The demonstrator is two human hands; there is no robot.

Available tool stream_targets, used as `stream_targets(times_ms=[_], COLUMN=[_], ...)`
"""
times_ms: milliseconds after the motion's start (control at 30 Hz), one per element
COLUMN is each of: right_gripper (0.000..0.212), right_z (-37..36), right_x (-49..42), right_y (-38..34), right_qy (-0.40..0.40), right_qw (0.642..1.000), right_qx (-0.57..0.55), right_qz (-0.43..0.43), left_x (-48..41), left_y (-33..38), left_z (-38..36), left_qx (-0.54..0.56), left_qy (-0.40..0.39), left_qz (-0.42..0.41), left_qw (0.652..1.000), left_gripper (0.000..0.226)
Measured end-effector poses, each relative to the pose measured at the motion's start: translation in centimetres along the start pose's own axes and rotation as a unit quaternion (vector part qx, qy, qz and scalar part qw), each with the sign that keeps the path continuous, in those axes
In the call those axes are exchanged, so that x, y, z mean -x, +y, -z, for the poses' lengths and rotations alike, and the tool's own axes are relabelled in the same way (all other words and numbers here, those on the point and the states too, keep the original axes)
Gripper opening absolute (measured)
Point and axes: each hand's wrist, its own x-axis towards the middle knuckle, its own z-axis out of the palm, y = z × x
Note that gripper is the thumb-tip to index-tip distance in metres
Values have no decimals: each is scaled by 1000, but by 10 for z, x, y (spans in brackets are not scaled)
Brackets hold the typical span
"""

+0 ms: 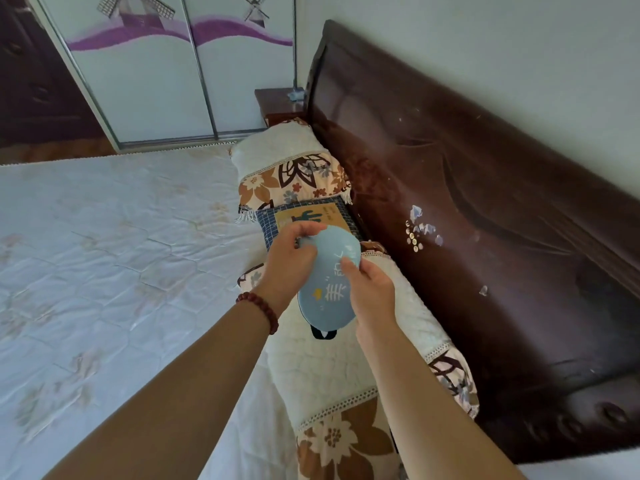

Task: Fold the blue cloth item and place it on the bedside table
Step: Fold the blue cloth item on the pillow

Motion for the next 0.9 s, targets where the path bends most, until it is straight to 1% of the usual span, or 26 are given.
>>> stream_targets(times_ms=[33, 167, 267, 367, 433, 500, 667, 767, 900], right_gripper=[3, 14, 11, 8, 10, 3, 4, 3, 12], right_z=[0, 6, 15, 28, 37, 46, 65, 73, 74], right_x=[1, 2, -5, -18, -31, -45, -80, -98, -114], right_y=[5, 20, 35, 49, 64, 78, 118, 146, 185], right_qy=[10, 21, 15, 9, 2, -3, -32, -44, -53], right_qw=[1000, 1000, 999, 999, 999, 997, 993, 994, 993], right_qx=[-4, -19, -33, -18, -13, -21, -13, 10, 56], right_qz=[1, -5, -17, -33, -50, -72, -111, -99, -88], left_x=[3, 8, 13, 16, 16, 16, 6, 1, -4], left_y=[-5, -27, -41, -62, -77, -89, -128, -159, -206], left_z=[3, 0, -11, -29, -44, -59, -90, -103, -114], left_qx=[-3, 11, 17, 1, -3, -5, -17, -25, -33], left_qy=[-10, -46, -52, -36, -22, -11, 25, 40, 53], left_qz=[-1, 5, 15, 32, 62, 86, 118, 143, 178], left_qw=[1000, 999, 998, 999, 998, 996, 993, 989, 982], left_gripper=[48, 55, 55, 52, 48, 49, 51, 50, 47])
